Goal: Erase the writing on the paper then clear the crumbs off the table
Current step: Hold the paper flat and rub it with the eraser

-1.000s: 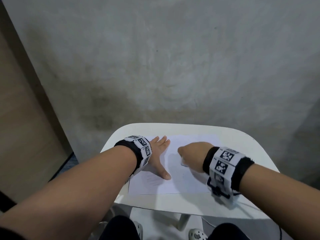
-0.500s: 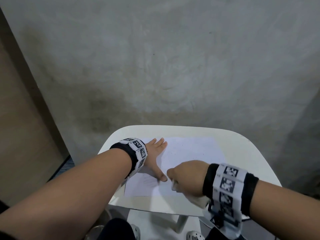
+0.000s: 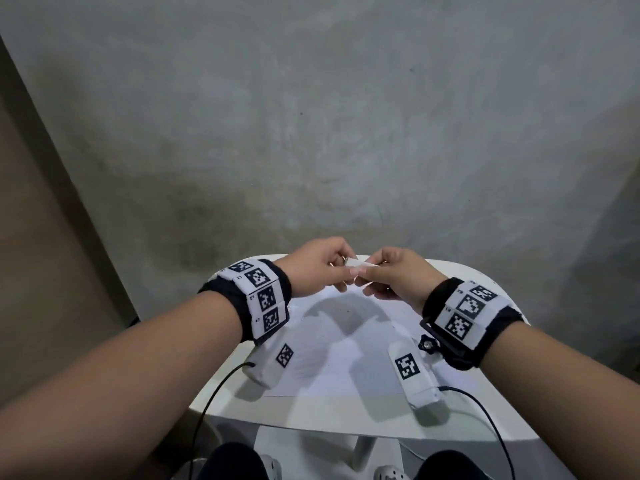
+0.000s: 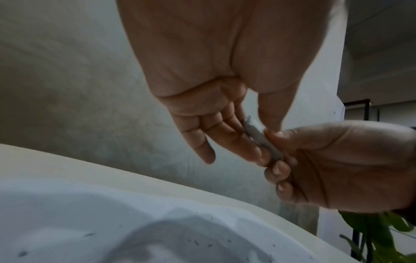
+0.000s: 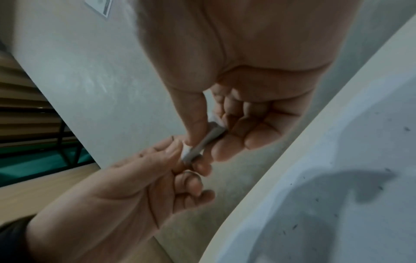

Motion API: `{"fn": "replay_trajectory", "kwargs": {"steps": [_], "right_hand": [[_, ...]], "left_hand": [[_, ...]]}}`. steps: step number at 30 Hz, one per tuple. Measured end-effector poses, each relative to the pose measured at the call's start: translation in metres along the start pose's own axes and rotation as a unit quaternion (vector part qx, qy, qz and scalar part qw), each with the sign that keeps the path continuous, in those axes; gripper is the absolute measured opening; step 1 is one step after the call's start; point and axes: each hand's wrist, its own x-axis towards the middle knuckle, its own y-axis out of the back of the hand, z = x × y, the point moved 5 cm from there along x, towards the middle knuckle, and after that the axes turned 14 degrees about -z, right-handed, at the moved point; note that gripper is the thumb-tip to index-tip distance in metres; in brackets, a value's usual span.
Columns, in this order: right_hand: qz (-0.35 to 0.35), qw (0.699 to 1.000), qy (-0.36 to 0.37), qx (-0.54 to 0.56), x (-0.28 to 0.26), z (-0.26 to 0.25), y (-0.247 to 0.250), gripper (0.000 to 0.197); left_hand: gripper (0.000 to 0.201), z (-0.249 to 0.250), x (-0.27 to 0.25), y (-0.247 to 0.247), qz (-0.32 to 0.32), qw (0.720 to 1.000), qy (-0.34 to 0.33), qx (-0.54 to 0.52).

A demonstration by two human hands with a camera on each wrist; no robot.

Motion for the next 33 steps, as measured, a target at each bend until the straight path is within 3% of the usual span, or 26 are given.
{"fn": "replay_trajectory", "kwargs": {"steps": [4, 6, 7, 8, 10, 12, 14, 18, 21, 24, 33], "right_hand": [[-0.033, 0.999, -0.011, -0.01, 0.009, 0.001, -0.012, 0.018], [-0.067, 0.995, -0.056, -0.047, 0.015, 0.005, -0.015, 0.029], [-0.078, 0.987, -0.082, -0.117, 0.018, 0.008, -0.014, 0.035], [-0.087, 0.963, -0.107, -0.23, 0.021, 0.01, -0.013, 0.041], [-0.118, 0.871, -0.154, -0.451, 0.026, 0.017, -0.012, 0.064], [-0.166, 0.795, -0.186, -0.554, 0.029, 0.026, -0.018, 0.093], [-0.2, 0.758, -0.216, -0.582, 0.028, 0.034, -0.023, 0.105], [-0.19, 0.749, -0.231, -0.591, 0.027, 0.042, -0.026, 0.108], [-0.192, 0.749, -0.228, -0.591, 0.028, 0.044, -0.027, 0.107], [-0.189, 0.748, -0.223, -0.596, 0.03, 0.045, -0.026, 0.108], [-0.199, 0.741, -0.234, -0.597, 0.034, 0.048, -0.027, 0.111]], "left_hand": [[0.014, -0.004, -0.003, 0.012, 0.022, 0.999, -0.006, -0.045], [0.016, -0.009, -0.005, 0.022, 0.042, 0.999, 0.011, -0.011], [0.016, -0.012, -0.007, 0.029, 0.06, 0.997, 0.03, 0.041], [0.015, -0.016, -0.009, 0.037, 0.078, 0.99, 0.055, 0.109], [0.011, -0.022, -0.015, 0.046, 0.093, 0.957, 0.112, 0.249], [0.004, -0.03, -0.017, 0.044, 0.054, 0.929, 0.149, 0.336], [0.006, -0.038, -0.015, 0.033, 0.018, 0.916, 0.161, 0.367], [0.01, -0.038, -0.004, 0.021, 0.023, 0.928, 0.134, 0.347], [0.014, -0.033, 0.006, 0.012, -0.011, 0.927, 0.123, 0.354], [0.024, -0.036, 0.01, 0.006, -0.055, 0.909, 0.131, 0.392], [0.021, -0.042, -0.013, 0.007, -0.134, 0.877, 0.132, 0.442]]}}
